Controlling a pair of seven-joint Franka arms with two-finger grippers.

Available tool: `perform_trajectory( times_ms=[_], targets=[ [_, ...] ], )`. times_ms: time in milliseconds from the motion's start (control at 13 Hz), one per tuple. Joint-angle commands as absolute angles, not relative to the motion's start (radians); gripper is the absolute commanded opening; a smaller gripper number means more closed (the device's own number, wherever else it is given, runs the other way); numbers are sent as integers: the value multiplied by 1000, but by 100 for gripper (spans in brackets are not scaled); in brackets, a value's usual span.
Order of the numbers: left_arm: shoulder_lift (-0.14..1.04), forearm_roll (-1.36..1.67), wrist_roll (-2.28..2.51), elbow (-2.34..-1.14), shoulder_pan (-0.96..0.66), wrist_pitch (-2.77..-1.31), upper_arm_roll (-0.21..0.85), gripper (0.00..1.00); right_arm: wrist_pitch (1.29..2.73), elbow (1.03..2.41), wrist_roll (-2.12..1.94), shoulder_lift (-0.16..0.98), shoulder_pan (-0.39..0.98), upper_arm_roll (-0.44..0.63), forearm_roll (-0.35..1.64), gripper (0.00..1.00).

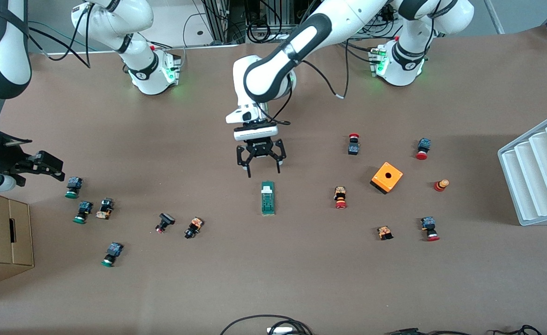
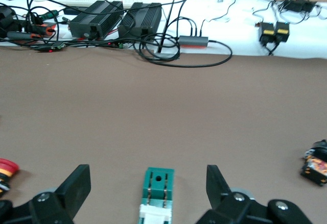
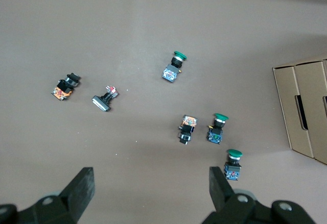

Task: Close load switch with both arms
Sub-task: 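Move the left gripper over the green load switch, then lower the left gripper onto the switch while the right gripper approaches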

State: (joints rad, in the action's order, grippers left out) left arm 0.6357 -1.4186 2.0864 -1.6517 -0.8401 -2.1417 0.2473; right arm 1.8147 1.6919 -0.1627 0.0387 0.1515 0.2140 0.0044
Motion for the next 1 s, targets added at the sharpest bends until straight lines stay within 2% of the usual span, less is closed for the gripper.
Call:
perform_trajectory(
  times_ms=[0, 154, 385, 692, 923],
  targets=[
    [664, -1492, 2183, -1640, -844, -2137, 247, 100, 1824, 1677, -155, 44, 158, 213, -11, 100],
    [696, -1540, 2258, -1643, -844, -2131, 256, 100, 1815, 1677, -153, 44, 152, 215, -11, 100],
    [770, -1670, 2347, -1638, -844, -2048, 285, 100, 1812, 1677, -155, 44, 149, 219, -11, 100],
    [834, -1703, 2393, -1634, -847, -1978, 316, 100, 1812, 1681, -161, 75, 160, 210, 0, 100],
    [911, -1807, 2509, -1608, -879, -1941, 324, 100, 1815, 1672, -147, 113, 181, 210, 136, 100]
  ],
)
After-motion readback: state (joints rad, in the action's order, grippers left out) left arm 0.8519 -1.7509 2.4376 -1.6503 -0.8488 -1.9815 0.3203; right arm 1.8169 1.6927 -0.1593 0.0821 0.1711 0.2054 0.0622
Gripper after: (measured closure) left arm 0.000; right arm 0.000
